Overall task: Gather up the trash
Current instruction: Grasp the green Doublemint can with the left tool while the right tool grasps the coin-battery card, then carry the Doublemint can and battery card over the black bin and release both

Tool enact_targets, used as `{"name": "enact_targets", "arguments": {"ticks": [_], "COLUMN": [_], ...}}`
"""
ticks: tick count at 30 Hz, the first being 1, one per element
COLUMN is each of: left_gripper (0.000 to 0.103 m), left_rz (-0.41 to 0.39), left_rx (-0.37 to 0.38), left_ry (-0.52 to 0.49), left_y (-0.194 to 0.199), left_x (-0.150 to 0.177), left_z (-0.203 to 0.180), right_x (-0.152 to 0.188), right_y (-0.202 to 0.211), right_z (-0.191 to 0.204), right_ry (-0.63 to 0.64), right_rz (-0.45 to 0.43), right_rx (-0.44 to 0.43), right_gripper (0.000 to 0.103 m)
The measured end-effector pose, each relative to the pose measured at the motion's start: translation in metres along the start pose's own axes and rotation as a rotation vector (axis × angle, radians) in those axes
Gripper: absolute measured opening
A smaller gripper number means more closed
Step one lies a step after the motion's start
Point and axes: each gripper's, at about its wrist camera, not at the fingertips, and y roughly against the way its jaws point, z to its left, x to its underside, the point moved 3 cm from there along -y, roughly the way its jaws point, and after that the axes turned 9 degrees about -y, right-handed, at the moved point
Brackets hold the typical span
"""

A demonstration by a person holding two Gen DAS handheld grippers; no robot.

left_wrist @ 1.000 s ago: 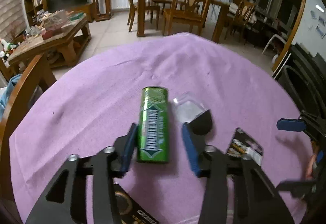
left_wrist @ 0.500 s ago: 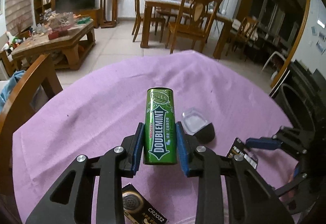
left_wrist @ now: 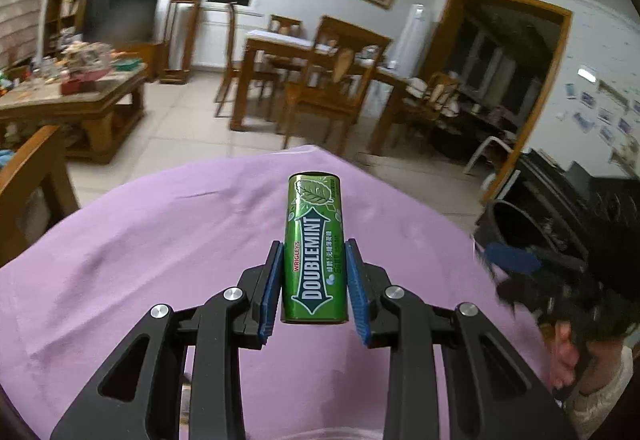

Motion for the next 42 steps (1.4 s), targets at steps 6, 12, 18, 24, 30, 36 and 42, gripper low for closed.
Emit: {"name": "enact_targets", "arguments": {"ticks": [6, 12, 18, 24, 30, 36, 42], "left_gripper": [0.030, 0.030, 0.030, 0.030, 0.030, 0.030, 0.030], "left_rz": [-0.018, -0.027, -0.012, 0.024, 0.081, 0.140, 0.188], "left_rx": [0.104, 0.213, 0.324, 0.426, 0.480, 0.479, 0.458], "left_ry": [-0.031, -0.093, -0.164, -0.229, -0.286, -0.323, -0.332], "left_y": [-0.009, -0.027, -0.060, -0.099, -0.132, -0.157, -0.169], "left_x": [-0.017, -0.034, -0.045, -0.046, -0.029, -0.015, -0.008], "left_z": [-0.045, -0.115, -0.197, -0.271, -0.319, -0.340, -0.348], "right_x": [-0.016, -0.022, -0.020, -0.006, 0.009, 0.021, 0.028], "right_y": [0.069, 0.140, 0.206, 0.257, 0.280, 0.277, 0.259], "right_z": [-0.056, -0.115, -0.175, -0.229, -0.275, -0.305, -0.319], "right_ry": [-0.127, -0.222, -0.303, -0.366, -0.413, -0.391, -0.352], "right_rz": [-0.150, -0.290, -0.410, -0.476, -0.501, -0.483, -0.458], "right_rx": [0.030, 0.074, 0.128, 0.181, 0.253, 0.400, 0.513], "right_gripper": [0.066, 0.066, 0.066, 0.066, 0.066, 0.066, 0.066]}}
